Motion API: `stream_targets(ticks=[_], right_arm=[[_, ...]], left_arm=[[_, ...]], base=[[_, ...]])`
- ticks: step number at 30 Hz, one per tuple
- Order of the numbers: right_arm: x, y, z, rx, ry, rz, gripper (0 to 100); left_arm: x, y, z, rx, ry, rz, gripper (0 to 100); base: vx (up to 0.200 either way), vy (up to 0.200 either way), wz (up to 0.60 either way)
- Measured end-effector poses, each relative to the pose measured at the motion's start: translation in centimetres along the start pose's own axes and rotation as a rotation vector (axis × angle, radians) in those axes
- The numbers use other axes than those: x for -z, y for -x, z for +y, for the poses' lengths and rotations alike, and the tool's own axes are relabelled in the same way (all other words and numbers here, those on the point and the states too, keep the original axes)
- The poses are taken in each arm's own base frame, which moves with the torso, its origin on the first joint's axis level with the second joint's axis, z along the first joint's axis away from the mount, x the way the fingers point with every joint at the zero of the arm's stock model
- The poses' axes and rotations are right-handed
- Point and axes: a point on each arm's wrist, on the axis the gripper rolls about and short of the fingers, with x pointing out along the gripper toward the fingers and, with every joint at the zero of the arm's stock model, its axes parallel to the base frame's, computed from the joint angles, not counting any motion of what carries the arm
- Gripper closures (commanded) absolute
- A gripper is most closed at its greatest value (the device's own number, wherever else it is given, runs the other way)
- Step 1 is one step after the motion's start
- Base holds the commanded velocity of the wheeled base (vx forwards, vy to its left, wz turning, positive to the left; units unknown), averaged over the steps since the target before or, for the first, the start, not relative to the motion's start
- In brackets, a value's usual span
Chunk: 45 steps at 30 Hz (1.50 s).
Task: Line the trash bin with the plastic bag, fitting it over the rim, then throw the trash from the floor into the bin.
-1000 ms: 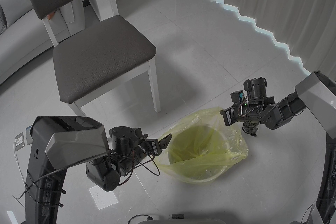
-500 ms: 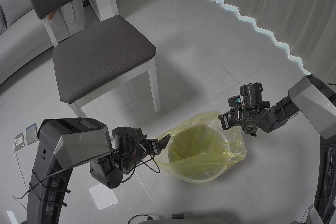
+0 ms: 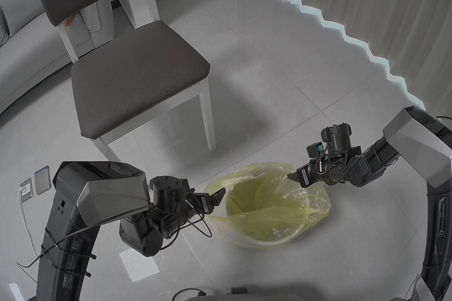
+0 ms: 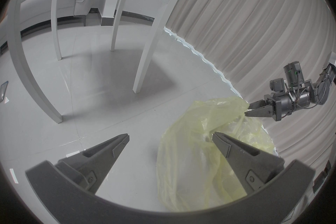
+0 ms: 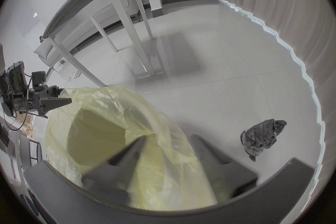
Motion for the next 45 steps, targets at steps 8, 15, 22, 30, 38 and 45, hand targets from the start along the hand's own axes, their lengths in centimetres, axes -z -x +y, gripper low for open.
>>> stream_targets(ticks=[8,15,22,30,38,45], right_arm=[[-1.0,4.3,0.1,0.009,-0.002,-0.045,0],[1.0,6.6,3.7,-0.063,0.038,-0.018,0],[2.6,6.5,7.4,-0.134,0.096,-0.092,0],[5.3,4.3,9.4,-0.185,0.124,-0.007,0],[5.9,2.3,8.9,-0.175,0.115,0.016,100],[6.5,1.8,8.7,-0.189,0.111,0.032,100]], left_arm=[[-0.1,1.4,-0.5,0.017,-0.001,-0.013,0],[-0.2,2.1,-0.6,0.022,0.0,-0.025,0],[-0.4,3.4,-0.5,0.02,0.001,-0.038,0],[-0.6,5.0,-0.4,0.022,0.002,-0.064,0],[-1.3,5.7,-0.2,0.015,0.004,-0.074,0],[-1.5,5.6,-0.5,0.025,0.004,-0.082,0]], base=[[0.0,0.0,0.0],[0.0,0.0,0.0],[0.0,0.0,0.0],[0.0,0.0,0.0],[0.0,0.0,0.0],[0.0,0.0,0.0]])
